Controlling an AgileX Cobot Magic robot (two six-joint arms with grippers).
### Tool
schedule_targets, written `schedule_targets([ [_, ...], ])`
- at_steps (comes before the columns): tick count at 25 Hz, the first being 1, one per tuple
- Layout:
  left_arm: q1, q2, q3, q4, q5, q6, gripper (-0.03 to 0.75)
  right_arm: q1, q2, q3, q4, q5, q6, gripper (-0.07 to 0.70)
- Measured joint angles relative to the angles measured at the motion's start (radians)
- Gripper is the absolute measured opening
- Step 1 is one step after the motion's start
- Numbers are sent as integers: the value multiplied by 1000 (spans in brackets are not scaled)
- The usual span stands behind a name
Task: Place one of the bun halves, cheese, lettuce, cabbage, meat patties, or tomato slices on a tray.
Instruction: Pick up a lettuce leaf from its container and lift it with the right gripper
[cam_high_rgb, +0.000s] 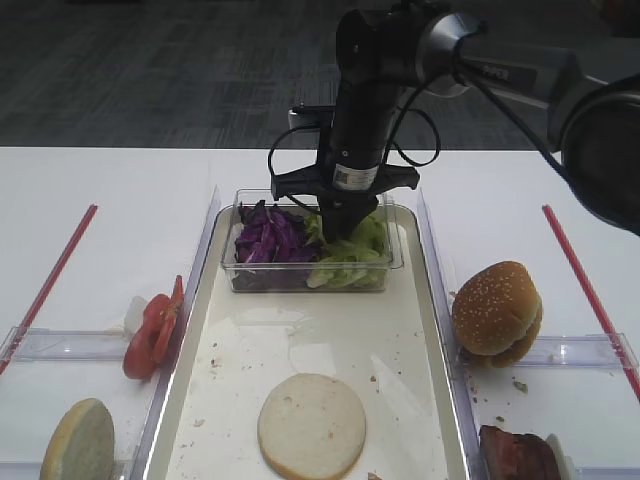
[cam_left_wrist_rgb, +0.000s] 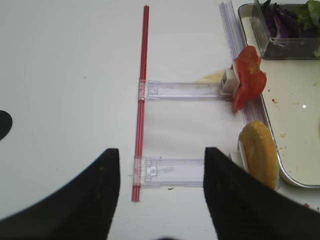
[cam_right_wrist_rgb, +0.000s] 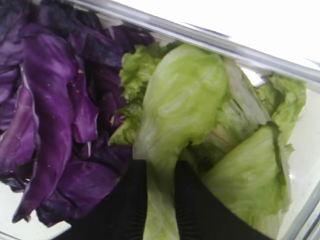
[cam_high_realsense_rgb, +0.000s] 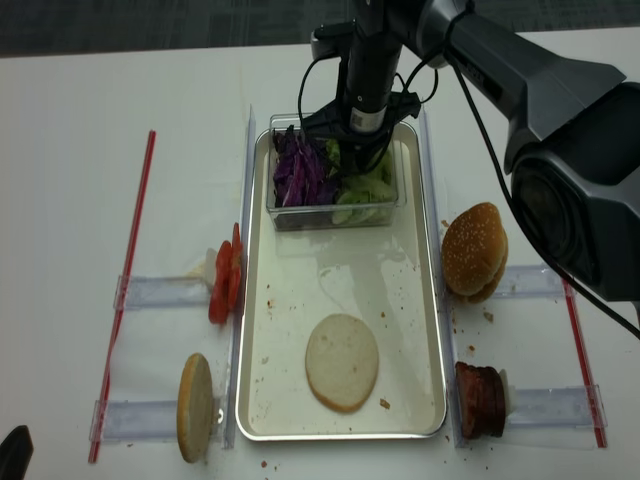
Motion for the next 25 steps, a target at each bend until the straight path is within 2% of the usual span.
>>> schedule_targets([
  [3, 0, 0, 0, 0, 0, 0, 360, 0, 0, 0, -9, 0, -7, 50],
  [5, 0, 0, 0, 0, 0, 0, 360, 0, 0, 0, -19, 0, -8, 18],
  [13, 0, 0, 0, 0, 0, 0, 360, 0, -10, 0, -21, 0, -8, 12],
  [25, 0, 0, 0, 0, 0, 0, 360, 0, -119, 0, -22, 5, -16, 12],
])
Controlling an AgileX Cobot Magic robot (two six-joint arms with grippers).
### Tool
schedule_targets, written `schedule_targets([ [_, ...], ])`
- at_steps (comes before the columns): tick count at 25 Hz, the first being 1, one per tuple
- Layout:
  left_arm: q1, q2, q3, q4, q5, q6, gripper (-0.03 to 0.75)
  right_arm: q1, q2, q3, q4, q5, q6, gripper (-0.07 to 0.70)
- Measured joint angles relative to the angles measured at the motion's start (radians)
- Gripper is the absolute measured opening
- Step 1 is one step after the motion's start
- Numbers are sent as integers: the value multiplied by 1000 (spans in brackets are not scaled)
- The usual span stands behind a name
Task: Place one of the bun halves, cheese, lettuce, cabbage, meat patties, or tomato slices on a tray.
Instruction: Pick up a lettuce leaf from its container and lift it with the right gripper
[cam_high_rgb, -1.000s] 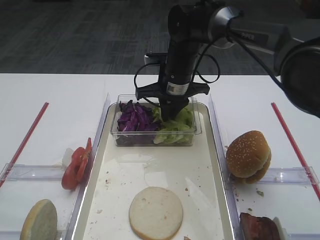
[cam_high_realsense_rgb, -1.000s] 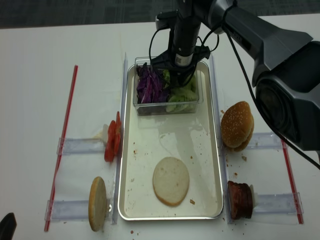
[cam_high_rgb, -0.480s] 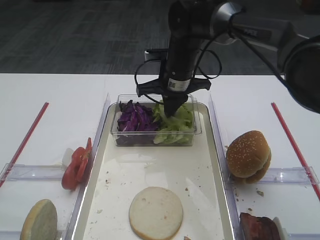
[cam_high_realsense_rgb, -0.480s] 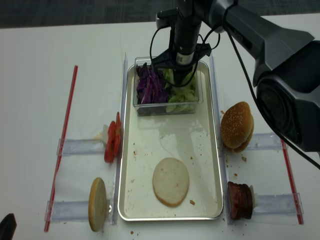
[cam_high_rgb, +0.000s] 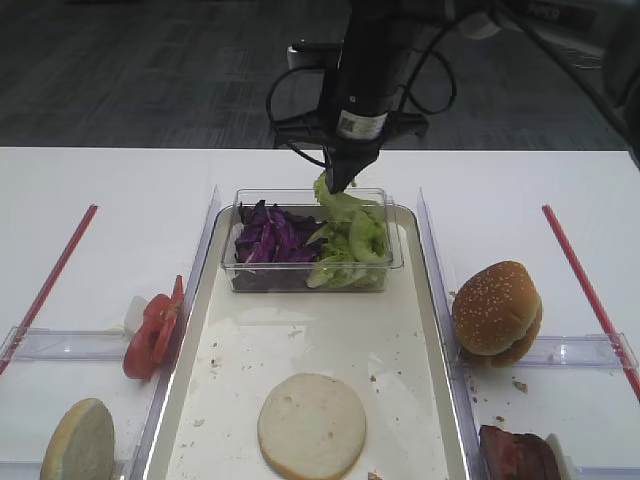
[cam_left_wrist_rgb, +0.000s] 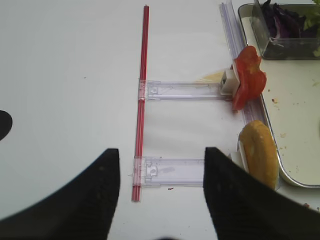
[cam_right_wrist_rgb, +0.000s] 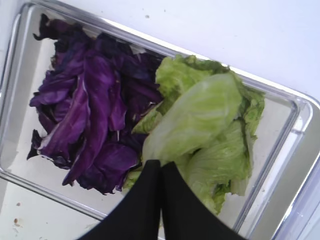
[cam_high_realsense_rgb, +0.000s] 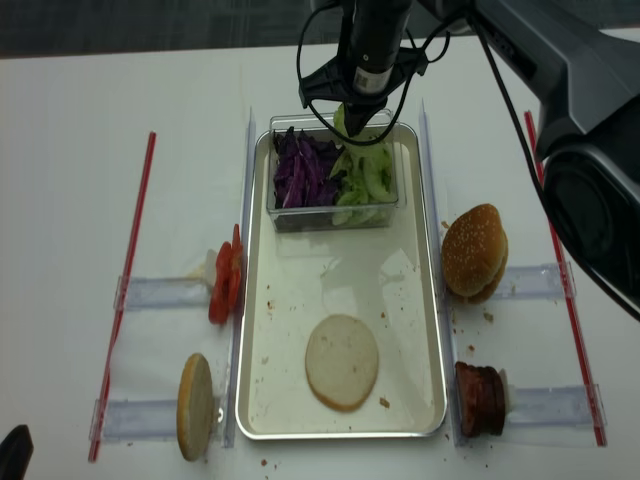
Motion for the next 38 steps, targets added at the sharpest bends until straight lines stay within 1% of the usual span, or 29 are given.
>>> schedule_targets([
  [12, 0, 0, 0, 0, 0, 0, 360, 0, -48, 11, 16, 2, 0, 12],
  [19, 0, 0, 0, 0, 0, 0, 360, 0, -123, 135, 24, 4, -29, 12],
  [22, 0, 0, 0, 0, 0, 0, 359, 10, -169, 177, 9, 4, -36, 12],
  [32, 0, 0, 0, 0, 0, 0, 360, 92, -231, 286, -17, 2, -38, 12],
  [38, 0, 0, 0, 0, 0, 0, 360, 128, -291, 385, -17, -1, -38, 12],
])
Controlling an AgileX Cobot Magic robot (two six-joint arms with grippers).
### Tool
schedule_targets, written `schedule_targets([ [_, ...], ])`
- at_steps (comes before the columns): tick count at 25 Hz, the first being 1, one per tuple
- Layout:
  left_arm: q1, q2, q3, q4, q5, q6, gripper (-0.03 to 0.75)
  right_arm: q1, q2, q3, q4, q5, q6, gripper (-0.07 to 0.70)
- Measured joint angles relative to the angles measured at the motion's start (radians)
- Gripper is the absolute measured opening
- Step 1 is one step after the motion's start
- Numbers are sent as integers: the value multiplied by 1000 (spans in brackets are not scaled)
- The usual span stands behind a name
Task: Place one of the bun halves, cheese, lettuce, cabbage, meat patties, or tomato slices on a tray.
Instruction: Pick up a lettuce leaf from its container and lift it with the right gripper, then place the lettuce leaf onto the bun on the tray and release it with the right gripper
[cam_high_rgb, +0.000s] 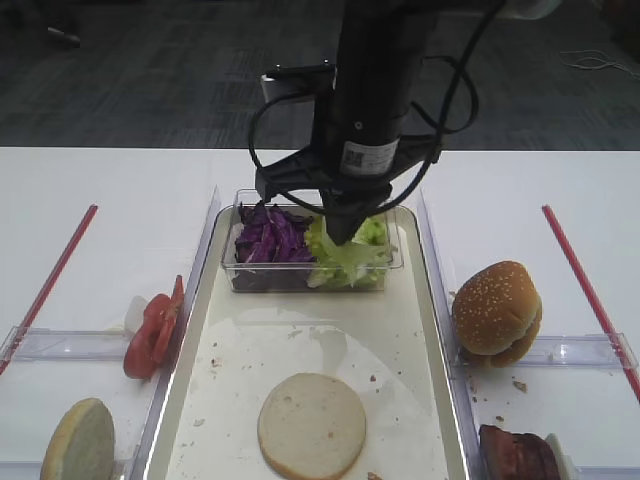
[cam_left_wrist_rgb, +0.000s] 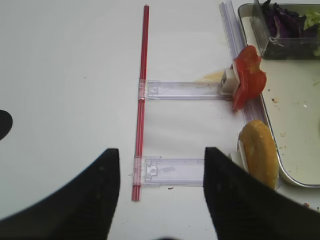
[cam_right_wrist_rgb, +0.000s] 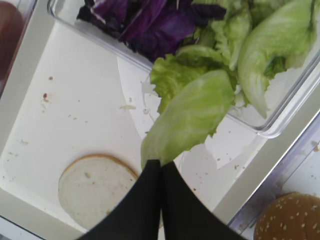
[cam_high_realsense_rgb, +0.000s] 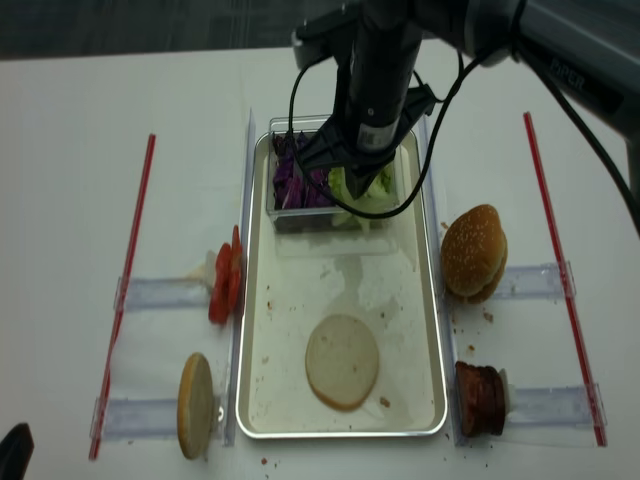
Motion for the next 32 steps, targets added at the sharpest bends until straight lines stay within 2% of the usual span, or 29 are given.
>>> schedule_targets([
  [5, 0, 0, 0, 0, 0, 0, 359, 22, -64, 99, 3, -9, 0, 12],
  [11, 0, 0, 0, 0, 0, 0, 360, 24, -160, 231, 22, -71, 0, 12],
  [20, 0, 0, 0, 0, 0, 0, 360, 33, -249, 401, 48, -118, -11, 12],
  [26, 0, 0, 0, 0, 0, 0, 359, 116, -257, 472, 40, -165, -7, 12],
  [32, 0, 0, 0, 0, 0, 0, 360, 195, -257, 483, 37, -227, 14, 12],
])
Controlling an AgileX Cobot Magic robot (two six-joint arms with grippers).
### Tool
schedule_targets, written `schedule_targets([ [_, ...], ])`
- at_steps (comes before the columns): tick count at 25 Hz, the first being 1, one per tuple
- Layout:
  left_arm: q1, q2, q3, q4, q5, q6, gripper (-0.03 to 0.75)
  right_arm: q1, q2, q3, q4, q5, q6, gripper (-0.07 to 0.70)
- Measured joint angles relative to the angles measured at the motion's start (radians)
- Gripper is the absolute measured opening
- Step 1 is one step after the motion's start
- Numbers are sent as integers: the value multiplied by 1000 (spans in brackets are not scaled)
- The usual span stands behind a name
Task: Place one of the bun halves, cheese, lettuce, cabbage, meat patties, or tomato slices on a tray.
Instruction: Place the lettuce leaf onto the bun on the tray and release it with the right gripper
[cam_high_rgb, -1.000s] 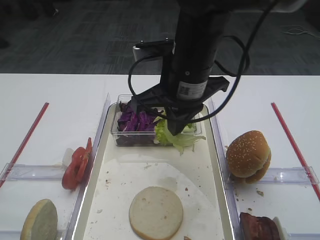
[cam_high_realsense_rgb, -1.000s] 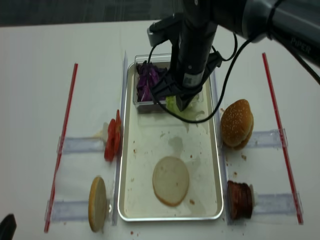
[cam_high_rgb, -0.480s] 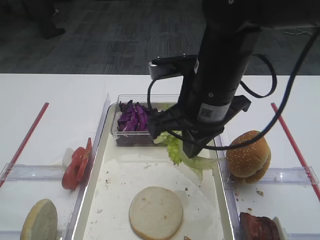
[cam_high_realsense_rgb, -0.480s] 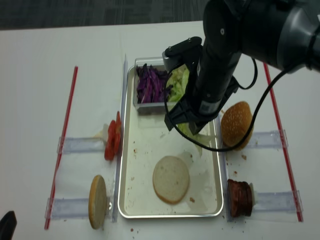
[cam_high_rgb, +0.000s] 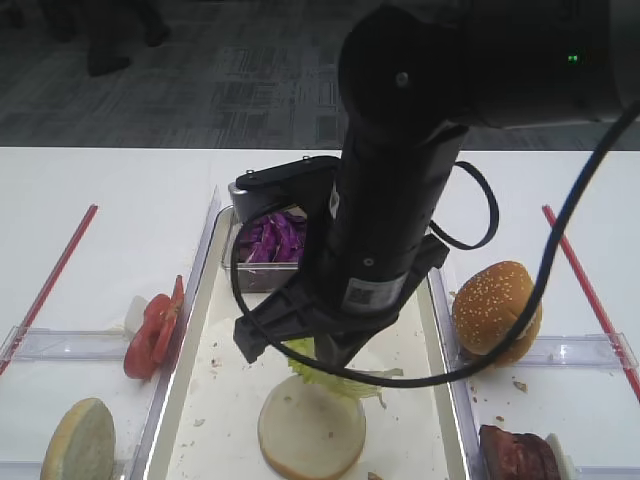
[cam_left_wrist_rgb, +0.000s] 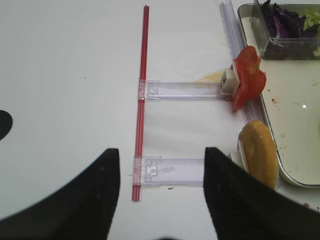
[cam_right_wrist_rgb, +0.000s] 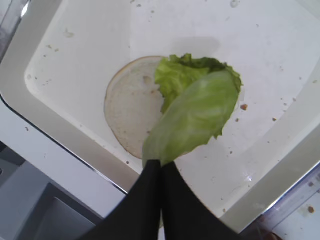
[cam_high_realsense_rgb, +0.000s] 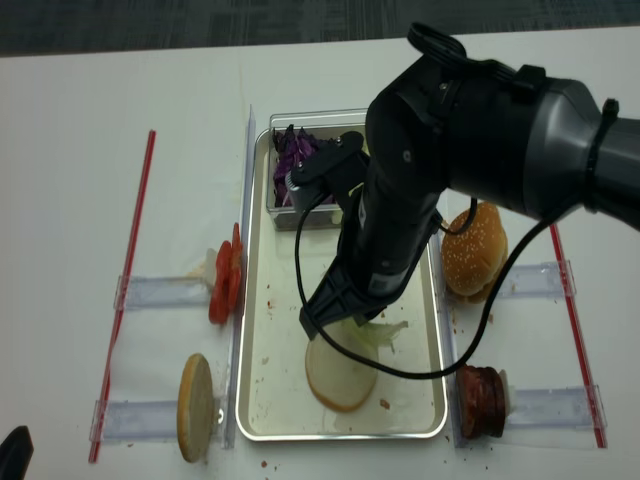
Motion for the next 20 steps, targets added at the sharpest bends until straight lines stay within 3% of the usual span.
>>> schedule_targets([
  [6, 0, 0, 0, 0, 0, 0, 360, 46, 0, 0, -2, -31, 2, 12],
  [20, 0, 0, 0, 0, 0, 0, 360, 50, 86, 0, 5, -74, -5, 12],
])
